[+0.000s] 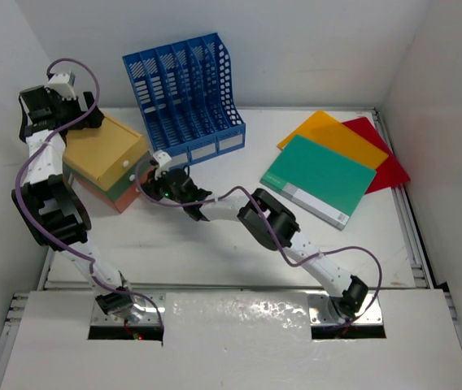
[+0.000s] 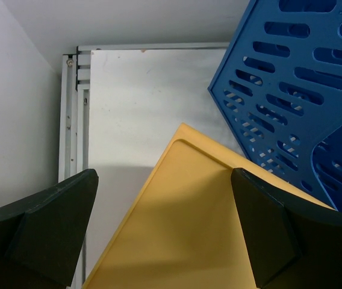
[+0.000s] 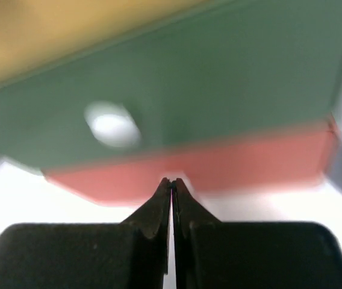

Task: Organize the desk

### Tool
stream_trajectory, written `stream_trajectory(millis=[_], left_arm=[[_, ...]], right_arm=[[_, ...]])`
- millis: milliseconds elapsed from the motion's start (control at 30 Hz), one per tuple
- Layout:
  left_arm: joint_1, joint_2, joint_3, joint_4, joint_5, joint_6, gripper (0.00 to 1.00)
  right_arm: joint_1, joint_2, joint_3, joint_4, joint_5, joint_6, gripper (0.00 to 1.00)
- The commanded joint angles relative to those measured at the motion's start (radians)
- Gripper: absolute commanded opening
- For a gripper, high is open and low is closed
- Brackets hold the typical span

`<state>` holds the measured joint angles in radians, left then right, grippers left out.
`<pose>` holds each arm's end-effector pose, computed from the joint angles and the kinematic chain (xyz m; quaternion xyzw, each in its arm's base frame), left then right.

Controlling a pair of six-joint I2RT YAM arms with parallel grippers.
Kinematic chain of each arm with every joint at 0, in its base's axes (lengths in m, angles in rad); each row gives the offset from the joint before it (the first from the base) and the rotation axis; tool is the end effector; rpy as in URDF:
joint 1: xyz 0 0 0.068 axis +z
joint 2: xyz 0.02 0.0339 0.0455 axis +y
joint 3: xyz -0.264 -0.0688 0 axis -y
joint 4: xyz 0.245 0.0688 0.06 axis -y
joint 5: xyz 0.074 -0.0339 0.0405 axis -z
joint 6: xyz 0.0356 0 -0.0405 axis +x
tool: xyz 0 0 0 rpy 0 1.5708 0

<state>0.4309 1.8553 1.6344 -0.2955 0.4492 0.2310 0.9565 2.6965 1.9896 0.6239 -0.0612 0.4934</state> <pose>0.4049 0.1691 0.3194 0.0274 0.8495 -0.0227 0.5264 0.3398 0.4856 0.1046 -0.1890 0.7111 0.4657 0.4917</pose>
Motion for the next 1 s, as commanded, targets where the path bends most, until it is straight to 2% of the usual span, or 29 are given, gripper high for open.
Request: stream_trajectory(millis=[0,67,100,167,233,267,367,433,467,500,567,667,767,833,967], left_arm=[[-0.011,0.082,-0.061,-0.211,-0.090,0.079,0.91],[-0.011,0.084,-0.048,-0.218,-0.089,0.073,0.91],[-0.011,0.082,-0.042,-0.223,-0.086,0.071,0.91],[-0.011,0.081,-0.035,-0.226,-0.087,0.067,0.91],[-0.011,0.074,-0.022,-0.231,-0.086,0.062,0.92],[-0.011,0.073,-0.018,-0.229,-0.086,0.057,0.92],[-0.011,0.062,0.021,-0.252,-0.092,0.054,0.94],[-0.011,0.058,0.041,-0.264,-0.098,0.057,0.95],[-0.012,0.055,0.051,-0.271,-0.099,0.056,0.97],[-0.011,0.047,0.073,-0.280,-0.106,0.056,0.99],[-0.011,0.044,0.109,-0.298,-0.112,0.053,1.00],[-0.011,0.035,0.160,-0.327,-0.119,0.047,1.00],[-0.011,0.010,0.195,-0.344,-0.110,0.044,1.00],[-0.011,-0.017,0.200,-0.343,-0.104,0.044,1.00],[-0.015,-0.070,0.182,-0.332,-0.086,0.039,0.99]], right_arm=[[-0.022,-0.119,-0.176,0.091,-0.014,-0.018,0.00],[-0.024,-0.269,-0.352,0.094,-0.066,-0.079,0.01],[-0.025,-0.385,-0.409,0.047,-0.086,-0.146,0.09],[-0.035,-0.505,-0.540,-0.056,-0.091,-0.214,0.18],[-0.057,-0.616,-0.601,-0.281,-0.092,-0.330,0.33],[-0.068,-0.709,-0.609,-0.459,-0.048,-0.384,0.36],[-0.134,-0.852,-0.655,-0.721,0.120,-0.365,0.44],[-0.232,-0.901,-0.699,-0.820,0.152,-0.316,0.54],[-0.270,-0.934,-0.713,-0.910,0.158,-0.285,0.65],[-0.353,-0.946,-0.728,-0.949,0.168,-0.235,0.68],[-0.432,-0.989,-0.776,-1.039,0.182,-0.198,0.75],[-0.582,-1.073,-0.895,-1.029,0.172,-0.126,0.86],[-0.799,-1.287,-1.058,-0.959,0.121,-0.037,0.91],[-0.883,-1.378,-1.156,-0.937,0.123,-0.001,0.98],[-1.068,-1.541,-1.320,-0.908,0.065,0.066,0.99]])
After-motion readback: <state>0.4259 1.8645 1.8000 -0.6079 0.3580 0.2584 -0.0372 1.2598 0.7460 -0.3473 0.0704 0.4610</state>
